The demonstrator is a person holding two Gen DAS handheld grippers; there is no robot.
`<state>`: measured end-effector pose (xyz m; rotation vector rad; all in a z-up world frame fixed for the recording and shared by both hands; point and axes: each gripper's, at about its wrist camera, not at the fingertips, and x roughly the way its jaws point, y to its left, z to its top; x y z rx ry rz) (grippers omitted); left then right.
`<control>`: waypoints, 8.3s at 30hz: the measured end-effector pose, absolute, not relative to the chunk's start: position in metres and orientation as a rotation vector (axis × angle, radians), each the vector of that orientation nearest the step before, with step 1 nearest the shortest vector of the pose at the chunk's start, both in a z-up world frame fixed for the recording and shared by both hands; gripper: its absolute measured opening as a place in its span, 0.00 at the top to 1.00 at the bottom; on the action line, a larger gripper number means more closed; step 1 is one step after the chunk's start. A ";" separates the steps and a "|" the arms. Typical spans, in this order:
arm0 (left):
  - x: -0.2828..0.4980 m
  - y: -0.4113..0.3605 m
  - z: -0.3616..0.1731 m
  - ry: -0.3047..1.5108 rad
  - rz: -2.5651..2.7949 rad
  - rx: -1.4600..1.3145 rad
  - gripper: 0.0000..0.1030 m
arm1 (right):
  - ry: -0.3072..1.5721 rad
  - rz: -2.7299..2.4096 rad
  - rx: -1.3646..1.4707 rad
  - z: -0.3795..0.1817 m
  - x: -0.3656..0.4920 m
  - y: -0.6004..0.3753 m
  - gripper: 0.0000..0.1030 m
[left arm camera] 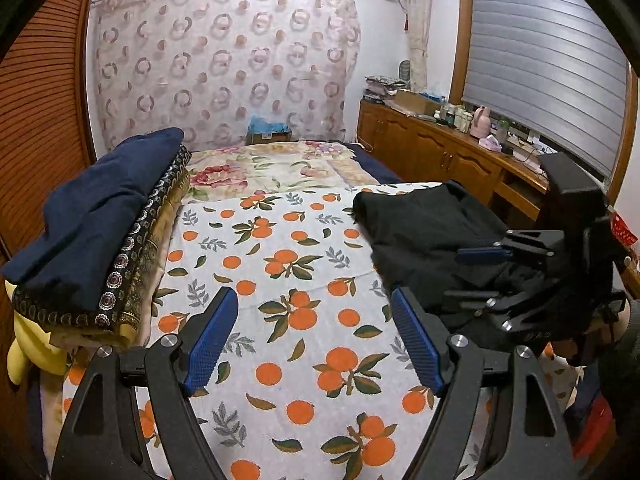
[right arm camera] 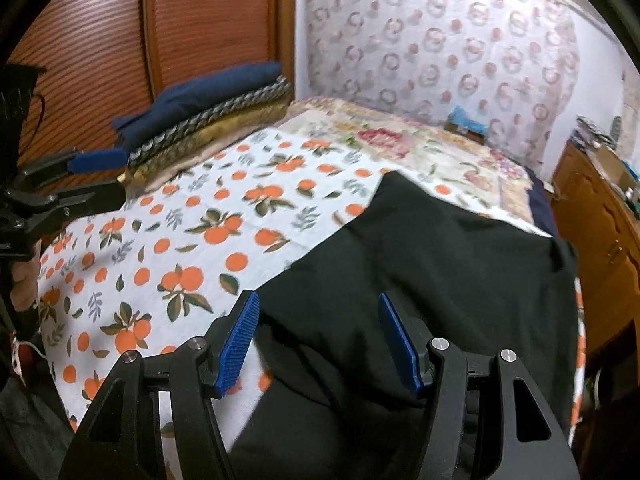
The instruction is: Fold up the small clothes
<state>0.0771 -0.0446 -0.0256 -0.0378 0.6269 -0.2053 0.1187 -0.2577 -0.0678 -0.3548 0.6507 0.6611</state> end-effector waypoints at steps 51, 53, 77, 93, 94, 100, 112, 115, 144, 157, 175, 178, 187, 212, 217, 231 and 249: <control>0.176 -0.106 -0.054 0.775 -0.368 -0.036 0.23 | 0.614 0.337 -0.264 -0.012 0.300 -0.353 0.92; 0.172 -0.107 -0.052 0.769 -0.365 -0.028 0.23 | 0.612 0.343 -0.251 -0.011 0.294 -0.352 0.92; 0.105 -0.126 -0.047 0.759 -0.375 -0.019 0.23 | 0.570 0.427 -0.302 -0.027 0.119 -0.335 0.63; 0.083 -0.147 -0.072 0.829 -0.423 -0.003 0.23 | 0.657 0.526 -0.298 -0.071 0.074 -0.324 0.63; 0.082 -0.148 -0.072 0.830 -0.425 0.000 0.23 | 0.657 0.529 -0.291 -0.069 0.073 -0.326 0.63; 0.079 -0.156 -0.074 0.834 -0.442 0.008 0.23 | 0.662 0.530 -0.302 -0.076 0.073 -0.319 0.63; 0.072 -0.170 -0.074 0.838 -0.476 0.022 0.23 | 0.564 0.441 -0.183 -0.058 0.044 -0.380 0.90; 0.069 -0.176 -0.073 0.837 -0.487 0.031 0.23 | 0.530 0.387 -0.125 -0.051 0.023 -0.415 0.90; 0.066 -0.188 -0.076 0.842 -0.497 0.039 0.23 | 0.638 0.145 -0.139 -0.089 0.045 -0.452 0.82; 0.068 -0.190 -0.077 0.843 -0.533 0.011 0.28 | 0.609 0.169 -0.089 -0.073 0.034 -0.475 0.75; 0.070 -0.204 -0.085 0.926 -0.717 -0.059 0.92 | 0.657 0.197 -0.057 -0.079 0.022 -0.499 0.59; 0.064 -0.193 -0.064 0.852 -0.718 -0.092 0.93 | 0.647 0.211 -0.041 -0.078 0.015 -0.500 0.59; 0.061 -0.165 -0.037 0.779 -0.665 -0.101 0.93 | 0.686 0.252 -0.031 -0.090 0.012 -0.484 0.49; 0.013 -0.120 0.018 0.638 -0.592 -0.081 0.94 | 0.571 0.513 -0.087 -0.021 -0.052 -0.450 0.94; 0.011 -0.113 -0.015 0.715 -0.568 -0.098 0.94 | 0.600 0.531 -0.079 -0.033 -0.060 -0.441 0.94; 0.088 -0.123 0.010 0.701 -0.596 -0.144 0.94 | 0.472 0.482 -0.056 0.007 0.000 -0.444 0.95; 0.250 -0.147 -0.020 0.825 -0.478 -0.108 0.80 | 0.630 0.323 -0.149 -0.007 0.190 -0.392 0.59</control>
